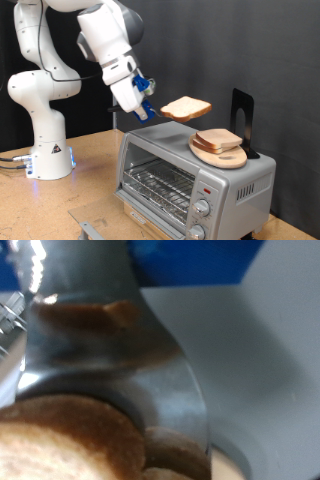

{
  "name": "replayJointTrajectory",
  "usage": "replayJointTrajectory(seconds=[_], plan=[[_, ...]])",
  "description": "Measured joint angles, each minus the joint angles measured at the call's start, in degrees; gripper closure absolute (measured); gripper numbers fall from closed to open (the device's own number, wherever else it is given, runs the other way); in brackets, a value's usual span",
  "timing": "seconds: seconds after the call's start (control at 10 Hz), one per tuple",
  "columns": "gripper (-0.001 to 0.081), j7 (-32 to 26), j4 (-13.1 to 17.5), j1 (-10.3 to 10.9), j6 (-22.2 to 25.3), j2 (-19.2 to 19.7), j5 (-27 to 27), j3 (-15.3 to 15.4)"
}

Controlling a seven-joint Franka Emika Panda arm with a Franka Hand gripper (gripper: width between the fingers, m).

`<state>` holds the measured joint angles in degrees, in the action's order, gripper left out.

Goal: Make a piece of toast with the oven

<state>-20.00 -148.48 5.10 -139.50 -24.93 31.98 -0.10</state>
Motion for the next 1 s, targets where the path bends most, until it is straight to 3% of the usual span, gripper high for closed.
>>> replayJointTrajectory(seconds=[0.6, 1.0], plan=[[0.0318, -10.7, 2.1, -6.4, 9.4, -0.5, -6.7, -9.4], [0.0318, -14.5, 3.1, -7.2, 10.6, 0.7, -7.2, -11.5]])
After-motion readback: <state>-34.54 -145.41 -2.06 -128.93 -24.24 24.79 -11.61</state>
